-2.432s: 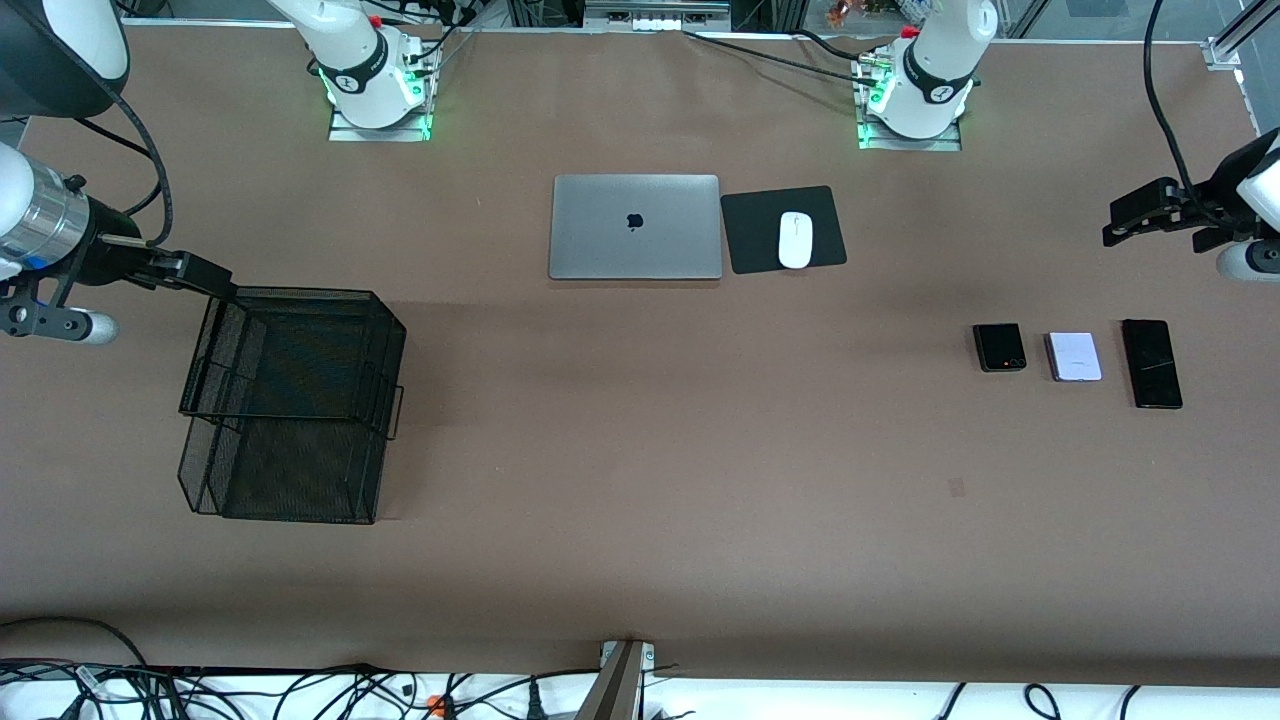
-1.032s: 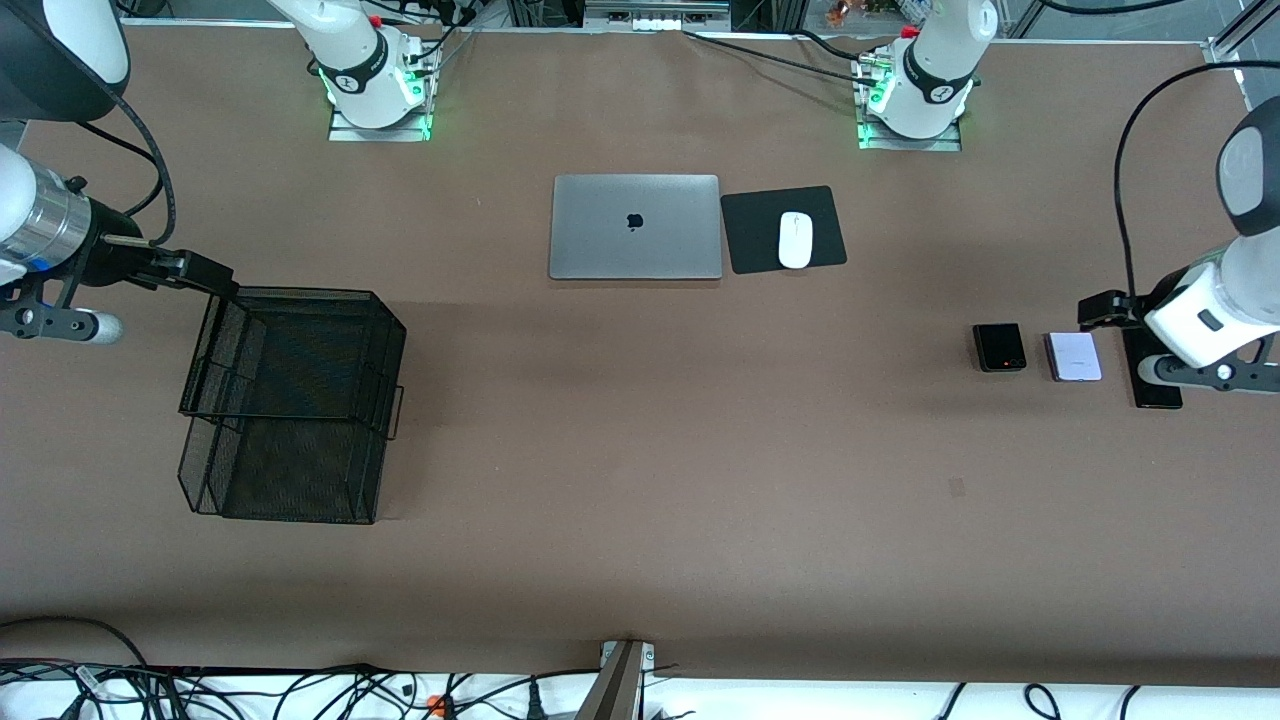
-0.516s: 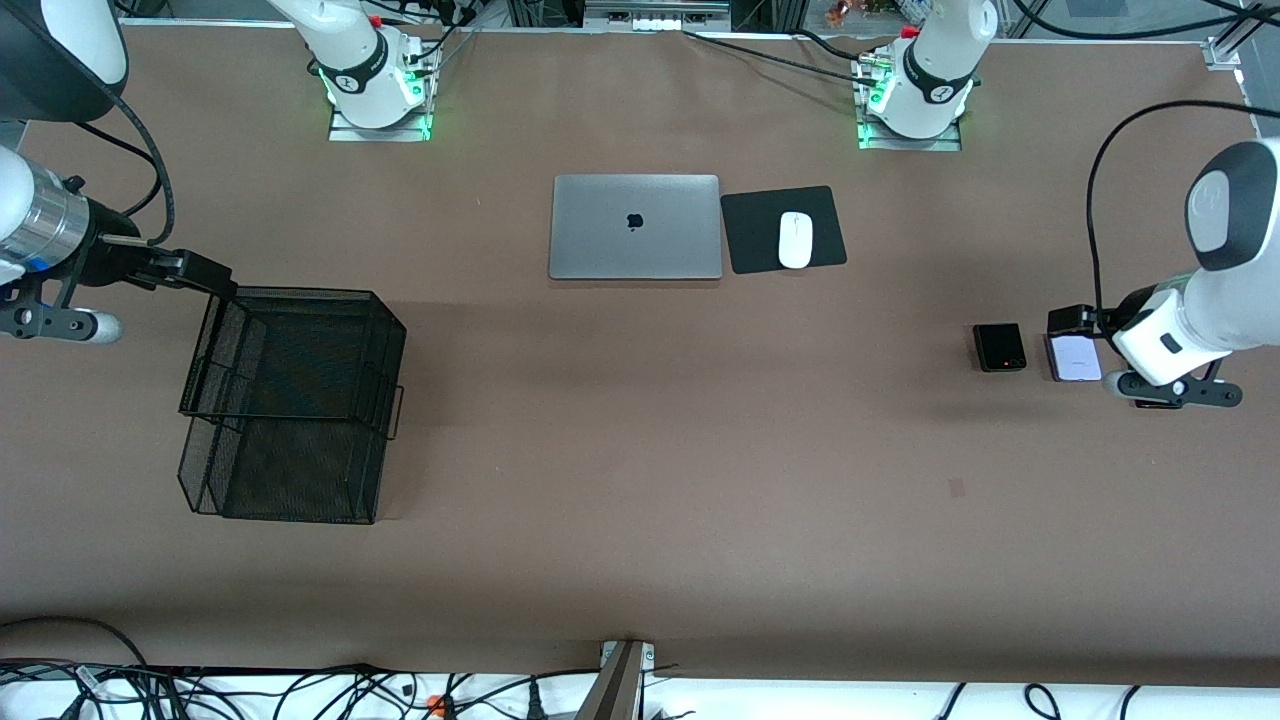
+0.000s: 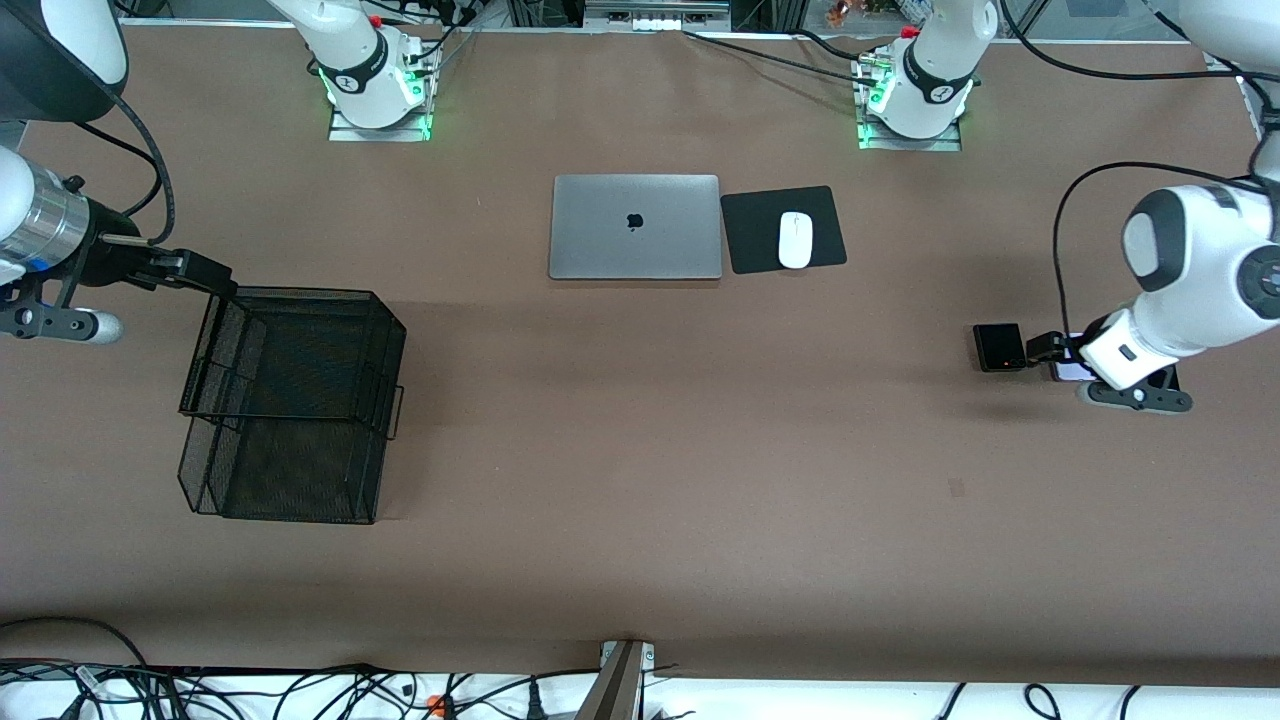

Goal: Place phones with both arms
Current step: 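Lower the left gripper and grasp the black flip phone, then lift the black flip phone with the left gripper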

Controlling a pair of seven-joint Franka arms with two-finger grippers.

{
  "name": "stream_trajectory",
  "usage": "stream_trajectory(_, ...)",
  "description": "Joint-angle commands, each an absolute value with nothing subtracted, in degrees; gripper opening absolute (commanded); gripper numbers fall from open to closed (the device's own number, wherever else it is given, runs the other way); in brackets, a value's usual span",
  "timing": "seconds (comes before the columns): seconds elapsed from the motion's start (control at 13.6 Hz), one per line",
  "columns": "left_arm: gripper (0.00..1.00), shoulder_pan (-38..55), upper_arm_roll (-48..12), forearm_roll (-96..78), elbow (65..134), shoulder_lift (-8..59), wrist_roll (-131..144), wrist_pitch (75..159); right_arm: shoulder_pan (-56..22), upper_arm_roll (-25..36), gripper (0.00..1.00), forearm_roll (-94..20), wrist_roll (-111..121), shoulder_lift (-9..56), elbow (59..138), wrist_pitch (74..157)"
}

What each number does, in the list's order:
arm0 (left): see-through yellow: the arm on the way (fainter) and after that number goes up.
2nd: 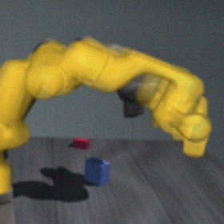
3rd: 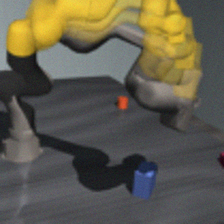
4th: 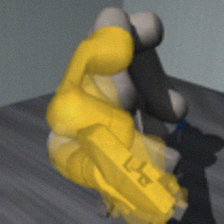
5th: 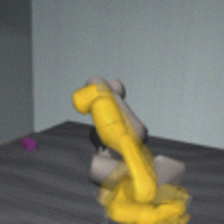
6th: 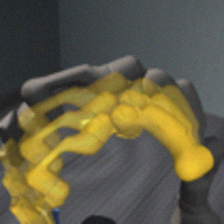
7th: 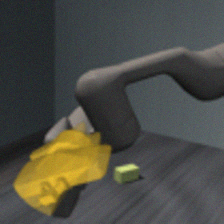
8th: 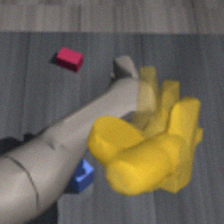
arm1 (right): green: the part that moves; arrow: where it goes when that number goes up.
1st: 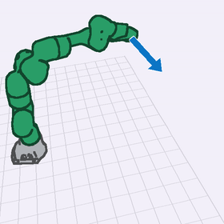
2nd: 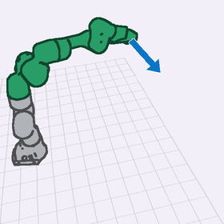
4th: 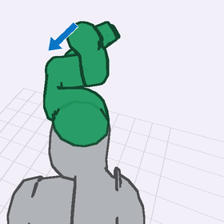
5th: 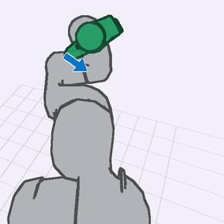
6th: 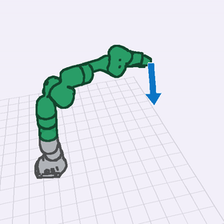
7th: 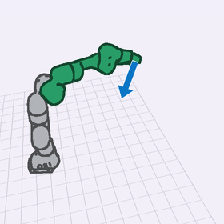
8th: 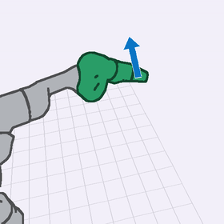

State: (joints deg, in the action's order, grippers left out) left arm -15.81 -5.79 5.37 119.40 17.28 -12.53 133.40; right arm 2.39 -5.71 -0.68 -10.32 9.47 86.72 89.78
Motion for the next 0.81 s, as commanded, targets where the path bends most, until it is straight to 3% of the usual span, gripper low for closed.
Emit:
stream_trajectory(0.0,1.0,-16.44,-6.15,5.01,126.46,14.59,-10.56,138.16,2.72,-5.89,1.0,-1.14,-9.32,9.49,86.13,88.95)
stream_trajectory(0.29,1.0,-16.35,-6.5,5.01,135.06,11.69,-7.39,144.38,2.81,-5.89,1.0,-1.32,-9.23,9.49,86.13,89.03)
stream_trajectory(0.52,1.0,-16.35,-6.5,5.01,141.14,13.09,-2.39,155.97,2.9,-5.8,1.0,-1.41,-8.88,9.49,86.13,89.03)
stream_trajectory(0.74,1.0,-16.44,-6.5,5.01,141.24,15.46,-0.26,158.98,2.9,-5.89,1.0,-1.49,-8.79,9.49,86.13,89.03)
